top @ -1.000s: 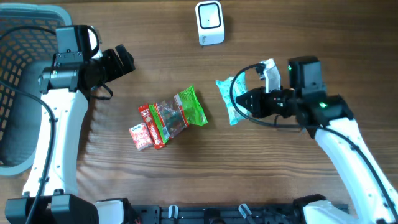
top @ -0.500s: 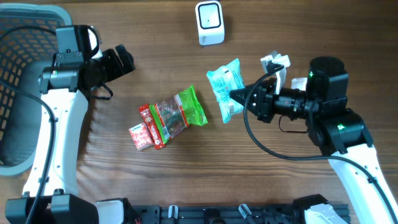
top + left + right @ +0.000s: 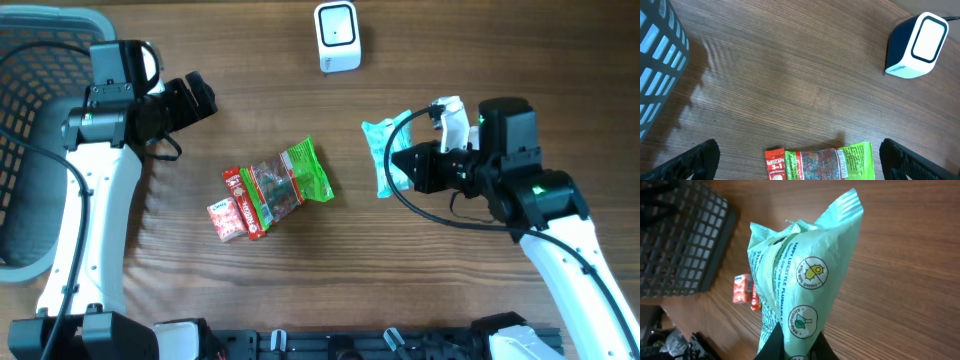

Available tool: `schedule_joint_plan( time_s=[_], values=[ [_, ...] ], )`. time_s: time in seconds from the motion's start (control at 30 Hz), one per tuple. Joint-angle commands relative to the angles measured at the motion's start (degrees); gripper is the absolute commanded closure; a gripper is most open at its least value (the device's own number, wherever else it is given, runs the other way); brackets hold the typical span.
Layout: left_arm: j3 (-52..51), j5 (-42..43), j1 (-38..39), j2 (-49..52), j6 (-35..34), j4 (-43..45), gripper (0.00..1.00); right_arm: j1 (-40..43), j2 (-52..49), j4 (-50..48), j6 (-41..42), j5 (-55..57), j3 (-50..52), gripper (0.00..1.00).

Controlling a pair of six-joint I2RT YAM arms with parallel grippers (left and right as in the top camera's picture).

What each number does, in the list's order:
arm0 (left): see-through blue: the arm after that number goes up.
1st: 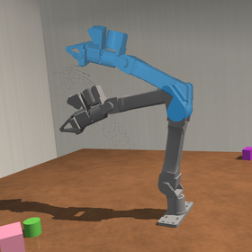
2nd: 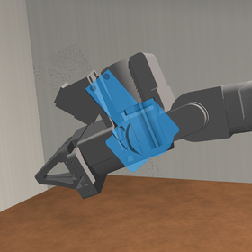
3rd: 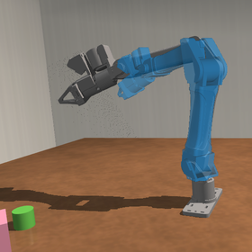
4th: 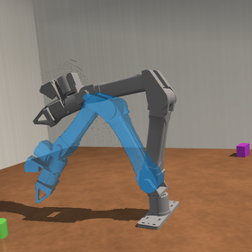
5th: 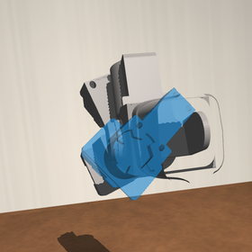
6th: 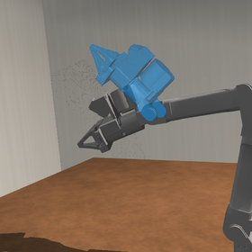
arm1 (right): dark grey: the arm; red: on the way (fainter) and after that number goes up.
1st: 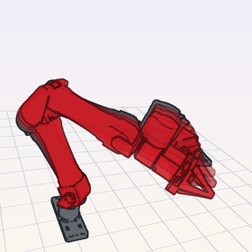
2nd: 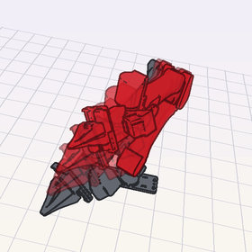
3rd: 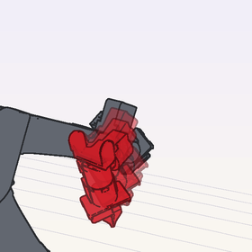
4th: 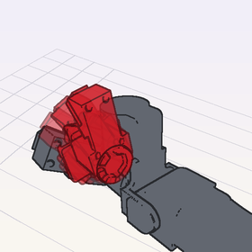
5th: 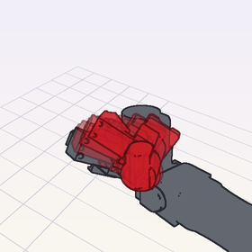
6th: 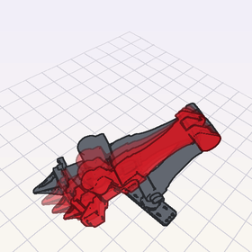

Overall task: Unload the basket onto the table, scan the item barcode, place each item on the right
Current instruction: 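Lift the green snack bag to the scanner with the right gripper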

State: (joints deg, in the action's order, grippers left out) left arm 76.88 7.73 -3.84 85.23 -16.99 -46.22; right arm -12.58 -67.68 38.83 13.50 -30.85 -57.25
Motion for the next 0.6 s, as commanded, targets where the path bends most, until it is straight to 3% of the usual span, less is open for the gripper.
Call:
schedule_joint_plan(
  time_s=[0.0,0.37,0.57],
  values=[
    [0.33,-0.13,-0.42,-0.37,0.72,0.15,0.0,-0.04,-0.22,-0.66,-0.26,1.46,-0.37,0.96],
    [0.33,-0.13,-0.42,-0.37,0.72,0.15,0.0,-0.04,-0.83,1.01,-0.02,5.62,-5.27,0.96],
    [0.33,-0.13,-0.42,-0.37,0.72,0.15,0.0,-0.37,-9.44,13.68,-3.21,10.1,-25.94,0.96]
  ],
)
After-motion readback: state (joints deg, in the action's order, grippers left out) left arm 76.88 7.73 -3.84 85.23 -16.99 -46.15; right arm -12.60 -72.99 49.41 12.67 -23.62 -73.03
